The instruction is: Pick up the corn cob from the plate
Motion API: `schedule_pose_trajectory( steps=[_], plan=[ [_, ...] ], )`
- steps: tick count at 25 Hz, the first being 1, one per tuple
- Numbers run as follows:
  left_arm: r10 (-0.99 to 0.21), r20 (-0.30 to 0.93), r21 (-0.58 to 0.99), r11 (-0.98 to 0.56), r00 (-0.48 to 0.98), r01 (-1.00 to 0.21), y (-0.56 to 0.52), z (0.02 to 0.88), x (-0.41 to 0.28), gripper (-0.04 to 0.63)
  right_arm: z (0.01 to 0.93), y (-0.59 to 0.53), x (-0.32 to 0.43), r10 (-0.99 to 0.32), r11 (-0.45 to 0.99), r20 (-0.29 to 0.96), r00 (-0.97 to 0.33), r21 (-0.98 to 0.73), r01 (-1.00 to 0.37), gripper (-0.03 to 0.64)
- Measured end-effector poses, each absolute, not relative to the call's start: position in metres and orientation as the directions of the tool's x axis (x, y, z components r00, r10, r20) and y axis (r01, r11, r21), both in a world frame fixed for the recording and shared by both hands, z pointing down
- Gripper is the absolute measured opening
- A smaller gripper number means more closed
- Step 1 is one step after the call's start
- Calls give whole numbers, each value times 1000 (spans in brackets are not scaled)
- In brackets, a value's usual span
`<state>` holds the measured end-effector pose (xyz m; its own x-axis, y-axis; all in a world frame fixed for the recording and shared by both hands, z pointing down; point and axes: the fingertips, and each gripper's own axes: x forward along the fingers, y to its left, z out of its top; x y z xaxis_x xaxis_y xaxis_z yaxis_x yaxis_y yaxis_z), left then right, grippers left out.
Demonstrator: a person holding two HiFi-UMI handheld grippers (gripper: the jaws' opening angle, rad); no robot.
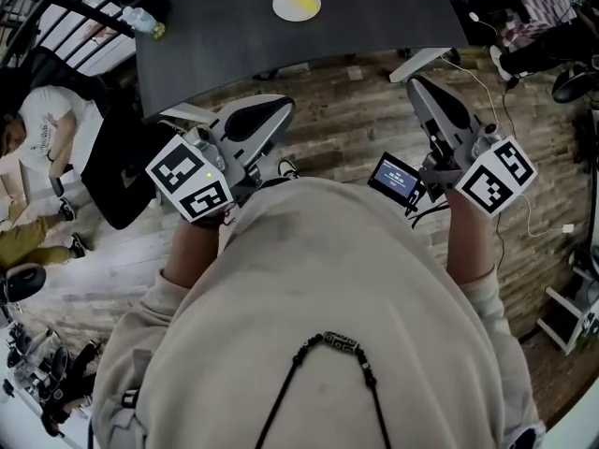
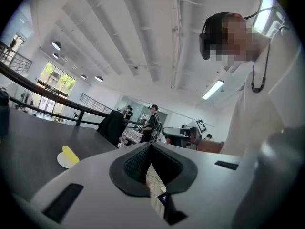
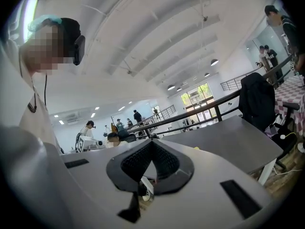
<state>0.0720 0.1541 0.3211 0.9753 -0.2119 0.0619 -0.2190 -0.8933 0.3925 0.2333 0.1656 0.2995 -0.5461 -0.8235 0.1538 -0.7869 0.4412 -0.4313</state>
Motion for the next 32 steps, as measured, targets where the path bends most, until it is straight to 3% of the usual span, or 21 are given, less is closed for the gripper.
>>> schedule_pose_trajectory(
  steps=[13, 32],
  plan=[
    [-14, 73, 394, -918, 997, -42, 152, 343, 25, 0, 310, 118, 165, -789, 432, 232, -568, -446, -783, 15],
    [-336, 104, 487, -804, 936, -342, 83, 359, -17, 0, 326, 21, 135, -666, 566, 216, -714, -478, -672, 15]
  ],
)
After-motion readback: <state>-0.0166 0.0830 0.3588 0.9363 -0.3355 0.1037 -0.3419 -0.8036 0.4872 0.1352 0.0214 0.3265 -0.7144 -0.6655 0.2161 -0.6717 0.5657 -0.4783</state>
